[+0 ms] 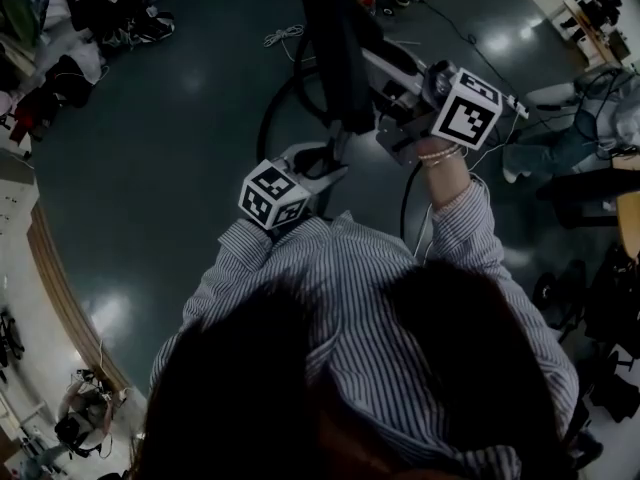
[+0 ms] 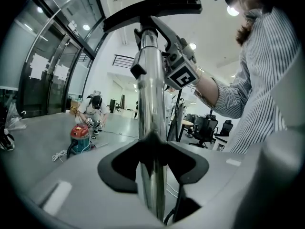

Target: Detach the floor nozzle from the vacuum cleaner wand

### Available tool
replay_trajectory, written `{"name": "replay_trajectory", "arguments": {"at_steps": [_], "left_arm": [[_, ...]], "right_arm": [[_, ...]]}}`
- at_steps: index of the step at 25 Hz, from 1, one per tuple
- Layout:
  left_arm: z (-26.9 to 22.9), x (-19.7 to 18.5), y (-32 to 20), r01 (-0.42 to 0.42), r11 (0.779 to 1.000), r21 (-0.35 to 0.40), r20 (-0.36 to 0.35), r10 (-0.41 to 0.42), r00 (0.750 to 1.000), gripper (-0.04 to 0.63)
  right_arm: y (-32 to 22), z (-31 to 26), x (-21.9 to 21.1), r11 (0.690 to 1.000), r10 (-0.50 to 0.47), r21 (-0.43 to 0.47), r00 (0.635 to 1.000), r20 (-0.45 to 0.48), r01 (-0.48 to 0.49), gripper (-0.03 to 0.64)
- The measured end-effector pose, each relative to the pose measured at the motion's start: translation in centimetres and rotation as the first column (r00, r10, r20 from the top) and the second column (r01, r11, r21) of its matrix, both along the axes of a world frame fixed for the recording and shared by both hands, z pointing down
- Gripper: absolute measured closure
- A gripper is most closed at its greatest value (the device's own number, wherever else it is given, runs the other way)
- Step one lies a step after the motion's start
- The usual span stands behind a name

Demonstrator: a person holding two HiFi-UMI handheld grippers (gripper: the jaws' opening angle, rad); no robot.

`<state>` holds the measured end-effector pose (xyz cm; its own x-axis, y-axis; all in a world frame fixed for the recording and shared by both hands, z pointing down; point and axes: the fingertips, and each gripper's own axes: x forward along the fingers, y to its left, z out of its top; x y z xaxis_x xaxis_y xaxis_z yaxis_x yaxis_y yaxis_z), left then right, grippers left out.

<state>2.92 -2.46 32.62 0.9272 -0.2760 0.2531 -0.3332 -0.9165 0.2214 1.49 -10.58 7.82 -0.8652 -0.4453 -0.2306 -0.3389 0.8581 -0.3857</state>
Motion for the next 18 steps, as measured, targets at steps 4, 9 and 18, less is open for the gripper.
{"name": "replay_trajectory", "arguments": {"at_steps": [4,9,18], "left_arm": [[0.1,-0.2,0.3,-0.009,1.0,-0.016,-0.001,0.009,1.0,0.413],[-0.2,-0.3,0.9,-0.028,0.999,-0.025,-0.043,0.027,0.999,0.413],[3.6,-1.2,3.4,-0.015,0.999,-0.035,0.079,0.018,0.997,0.413]], "right_arm": [[0.3,0.2,-0.2,0.999,0.011,0.051,0.997,-0.07,-0.007,0.437],[1.2,0.1,-1.0,0.994,-0.004,0.107,0.992,-0.124,0.017,0.436],[0.8,-4.4,3.5,0.994,-0.024,0.111,0.993,0.118,0.011,0.437]]}}
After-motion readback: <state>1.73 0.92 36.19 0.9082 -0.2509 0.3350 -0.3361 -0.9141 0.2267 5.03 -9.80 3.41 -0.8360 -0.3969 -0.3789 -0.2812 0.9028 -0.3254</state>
